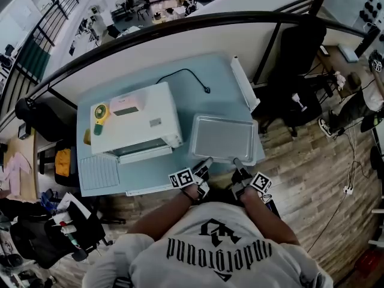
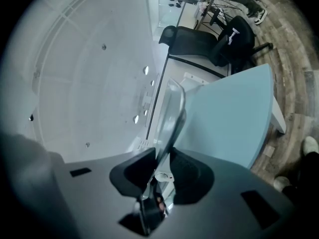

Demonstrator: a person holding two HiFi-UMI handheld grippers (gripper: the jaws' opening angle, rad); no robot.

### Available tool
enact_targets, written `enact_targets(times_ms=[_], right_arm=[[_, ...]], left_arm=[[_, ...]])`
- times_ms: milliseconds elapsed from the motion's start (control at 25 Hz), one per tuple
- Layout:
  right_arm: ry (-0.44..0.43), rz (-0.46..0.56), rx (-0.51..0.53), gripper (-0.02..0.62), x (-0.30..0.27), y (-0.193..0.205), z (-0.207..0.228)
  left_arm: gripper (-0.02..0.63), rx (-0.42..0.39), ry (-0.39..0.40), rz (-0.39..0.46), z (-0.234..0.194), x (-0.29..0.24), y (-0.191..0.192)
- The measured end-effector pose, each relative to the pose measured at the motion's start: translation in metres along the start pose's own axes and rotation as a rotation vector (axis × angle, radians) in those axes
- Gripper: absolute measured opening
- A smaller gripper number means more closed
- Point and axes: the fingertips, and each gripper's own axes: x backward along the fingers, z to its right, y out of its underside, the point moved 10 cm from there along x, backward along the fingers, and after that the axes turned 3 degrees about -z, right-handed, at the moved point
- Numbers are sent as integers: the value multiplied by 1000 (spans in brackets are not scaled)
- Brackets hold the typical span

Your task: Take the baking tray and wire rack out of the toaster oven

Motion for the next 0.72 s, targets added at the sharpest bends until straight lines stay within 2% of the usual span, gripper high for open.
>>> enact_targets(times_ms=[80,400,520,720], right_arm=[[-19,-18,16,92,-9,-8,0],[67,-153,22,94,-45,-50,4],[8,-205,33,94,-64,-68,11],[13,-298,46,94,-89,-92,23]], left_arm=[[84,3,-10,10,-2,-4,-4],[81,45,-84,99,-6,-29,-20],[80,58,-116,137,-9,-42,-23],[77,76,-164,185,-17,-59,-27]])
